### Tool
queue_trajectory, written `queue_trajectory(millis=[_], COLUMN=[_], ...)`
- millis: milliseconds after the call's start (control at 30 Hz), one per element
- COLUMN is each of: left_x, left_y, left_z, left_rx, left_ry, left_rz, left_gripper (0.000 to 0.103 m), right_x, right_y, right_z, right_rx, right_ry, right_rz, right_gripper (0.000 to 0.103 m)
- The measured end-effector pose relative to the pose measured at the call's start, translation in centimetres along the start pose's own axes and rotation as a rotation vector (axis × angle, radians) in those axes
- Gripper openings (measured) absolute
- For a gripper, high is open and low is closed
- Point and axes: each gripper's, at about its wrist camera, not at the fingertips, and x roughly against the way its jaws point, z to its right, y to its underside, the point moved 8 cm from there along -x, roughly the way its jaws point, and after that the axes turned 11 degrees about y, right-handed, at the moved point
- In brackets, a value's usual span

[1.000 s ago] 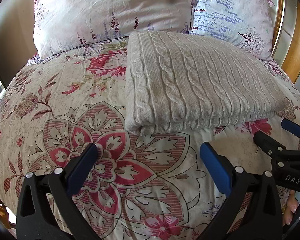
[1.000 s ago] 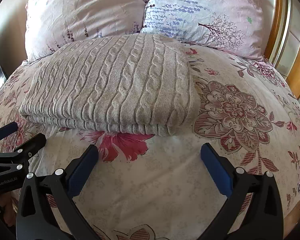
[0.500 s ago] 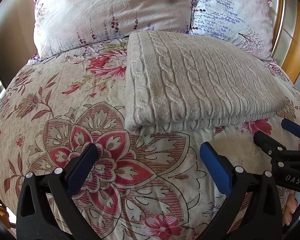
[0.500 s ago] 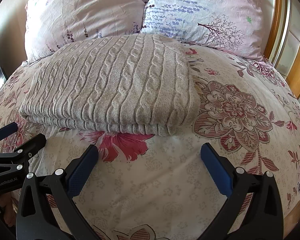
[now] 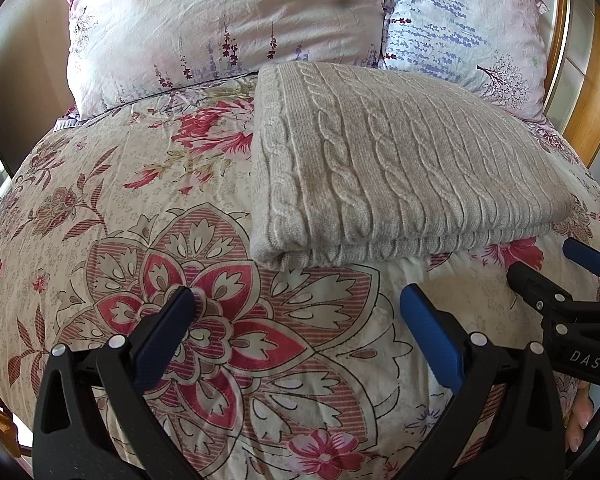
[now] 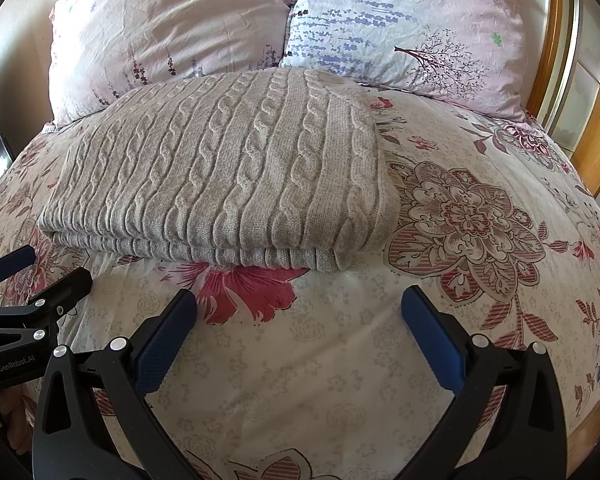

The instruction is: Fold small clothes

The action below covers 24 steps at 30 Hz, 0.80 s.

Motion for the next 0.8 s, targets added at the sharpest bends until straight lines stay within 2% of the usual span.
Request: queue_trajectory(millis=[800], left_x=[0.06], left_y=[0.02], left_z=[-0.01], left_rx=[0.006], left_ry=[-0.004], left_rz=[0.0], left_gripper=[0.101], right_x=[0.04], right_y=[0.0], right_z=[0.03], right_rx=[-0.001], right_ry=[0.0], right_rz=[0.001], right_gripper=[0.102])
